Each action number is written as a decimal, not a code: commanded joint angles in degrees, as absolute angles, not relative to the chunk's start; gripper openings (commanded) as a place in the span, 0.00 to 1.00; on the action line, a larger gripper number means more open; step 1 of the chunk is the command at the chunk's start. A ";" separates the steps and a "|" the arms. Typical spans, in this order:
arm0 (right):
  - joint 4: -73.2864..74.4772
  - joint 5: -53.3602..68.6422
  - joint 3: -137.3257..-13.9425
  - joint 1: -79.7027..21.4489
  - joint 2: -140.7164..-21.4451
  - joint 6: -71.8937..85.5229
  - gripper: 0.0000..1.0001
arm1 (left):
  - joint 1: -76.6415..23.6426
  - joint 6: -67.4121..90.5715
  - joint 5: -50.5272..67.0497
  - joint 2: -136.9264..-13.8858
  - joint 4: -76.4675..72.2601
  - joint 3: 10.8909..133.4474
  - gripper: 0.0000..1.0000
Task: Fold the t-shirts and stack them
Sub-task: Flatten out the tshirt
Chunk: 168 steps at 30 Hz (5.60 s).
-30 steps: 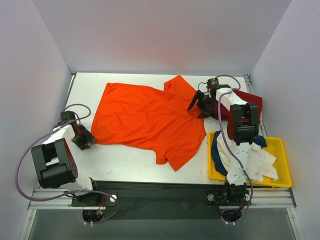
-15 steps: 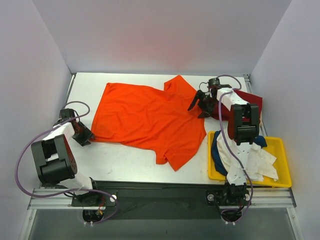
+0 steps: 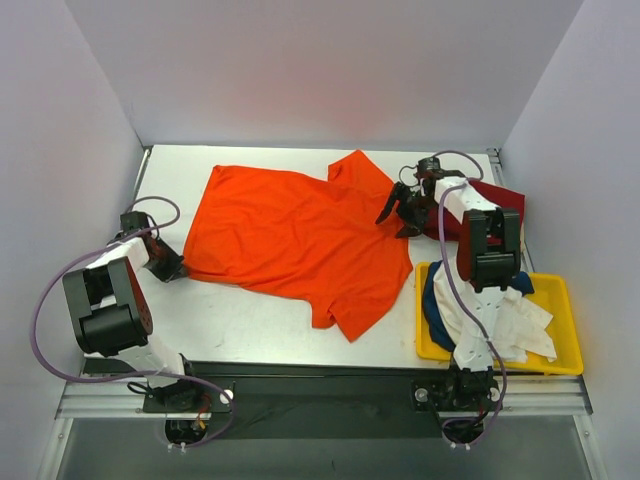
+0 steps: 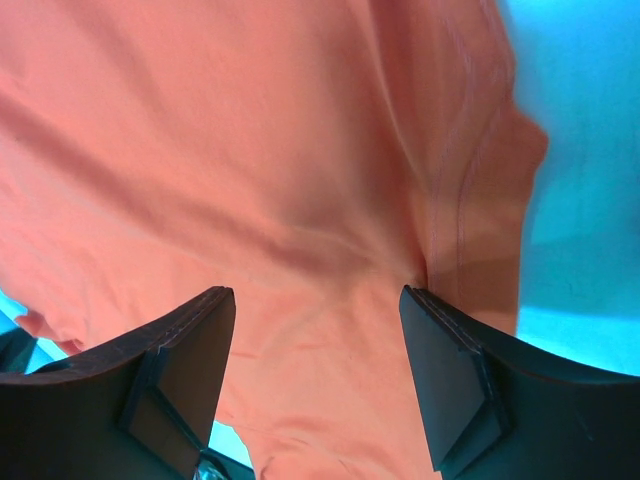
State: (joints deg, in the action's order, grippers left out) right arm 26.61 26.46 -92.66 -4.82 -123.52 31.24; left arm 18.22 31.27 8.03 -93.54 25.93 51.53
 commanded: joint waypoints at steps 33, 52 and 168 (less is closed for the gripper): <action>32.52 12.30 -57.47 -26.02 -97.03 34.10 0.16 | 19.51 25.93 22.68 -99.67 21.71 62.23 0.00; 41.92 10.98 -84.71 -13.80 -105.29 26.10 0.13 | 21.71 26.28 26.19 -97.11 23.82 69.16 0.00; 29.10 19.60 -137.81 -9.76 -106.88 16.26 0.00 | 6.42 54.22 26.54 -114.17 16.70 139.03 0.00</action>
